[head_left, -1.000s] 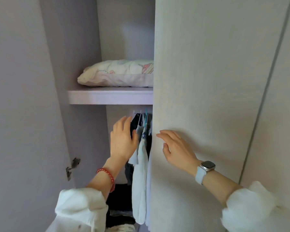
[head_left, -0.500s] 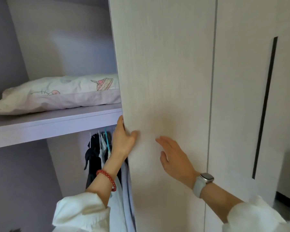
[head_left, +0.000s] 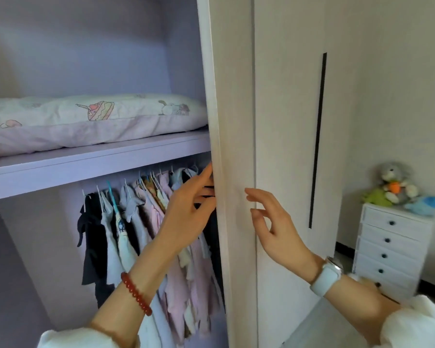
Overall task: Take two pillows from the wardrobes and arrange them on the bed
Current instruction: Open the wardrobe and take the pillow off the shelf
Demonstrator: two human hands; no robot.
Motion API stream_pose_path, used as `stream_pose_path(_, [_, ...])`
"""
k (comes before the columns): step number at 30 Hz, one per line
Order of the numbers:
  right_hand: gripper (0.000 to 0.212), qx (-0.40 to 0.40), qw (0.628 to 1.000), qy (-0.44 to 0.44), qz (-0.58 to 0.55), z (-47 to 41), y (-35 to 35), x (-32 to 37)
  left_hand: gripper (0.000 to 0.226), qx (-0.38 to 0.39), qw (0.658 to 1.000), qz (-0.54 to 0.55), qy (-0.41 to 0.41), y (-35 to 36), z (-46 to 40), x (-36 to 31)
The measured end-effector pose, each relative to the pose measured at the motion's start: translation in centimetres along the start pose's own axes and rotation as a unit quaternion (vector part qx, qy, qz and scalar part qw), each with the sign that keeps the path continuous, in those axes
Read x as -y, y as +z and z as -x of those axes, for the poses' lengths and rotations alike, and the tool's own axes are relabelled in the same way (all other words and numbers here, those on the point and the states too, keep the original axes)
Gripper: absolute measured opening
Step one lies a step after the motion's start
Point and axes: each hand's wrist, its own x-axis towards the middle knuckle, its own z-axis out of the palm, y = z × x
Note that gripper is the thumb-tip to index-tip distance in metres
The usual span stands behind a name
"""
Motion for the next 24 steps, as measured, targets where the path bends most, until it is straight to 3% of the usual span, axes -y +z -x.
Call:
stream_pose_path(7, [0.039,-0.004,0.998,0.036,0.053,3.1,-6.4,-0.5,0.068,0.103,0.987,-0.099,0.075,6.0,-3.1,-1.0])
stream_pose_path(14, [0.041,-0.117,0.986,0.093,0.072,3.8,-11.9,-2.6,0.083,0.170,0.965,-0.147,0.135,14.1,-7.4,-2.1])
stream_pose_path(24, [0.040,-0.187,0.953,0.165,0.170,1.8,-17.3,-6.7,0.079,0.156,0.955,-0.218,0.127,22.4,-11.9,-2.2])
